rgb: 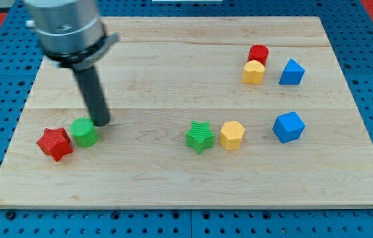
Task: Drag the green star and the yellow hexagon parallel to the green circle and the red star
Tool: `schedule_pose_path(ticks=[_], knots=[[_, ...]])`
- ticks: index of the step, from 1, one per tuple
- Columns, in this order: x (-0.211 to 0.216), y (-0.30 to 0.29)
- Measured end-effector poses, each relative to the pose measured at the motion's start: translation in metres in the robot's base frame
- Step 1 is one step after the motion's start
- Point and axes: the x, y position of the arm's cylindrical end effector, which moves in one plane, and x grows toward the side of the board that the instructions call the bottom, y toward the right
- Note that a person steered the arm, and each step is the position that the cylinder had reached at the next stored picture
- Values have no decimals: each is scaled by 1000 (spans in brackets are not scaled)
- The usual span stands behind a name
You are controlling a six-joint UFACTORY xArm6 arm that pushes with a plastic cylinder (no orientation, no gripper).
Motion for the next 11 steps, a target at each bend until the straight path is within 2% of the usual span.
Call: schedule_pose_path(ticks=[1,2,3,4,5,6,7,8,9,11], knots=[[-1,15],[-26,127],[-24,232],[-15,288],[6,301],[20,262],[33,189],[38,183],[41,205],[42,45]])
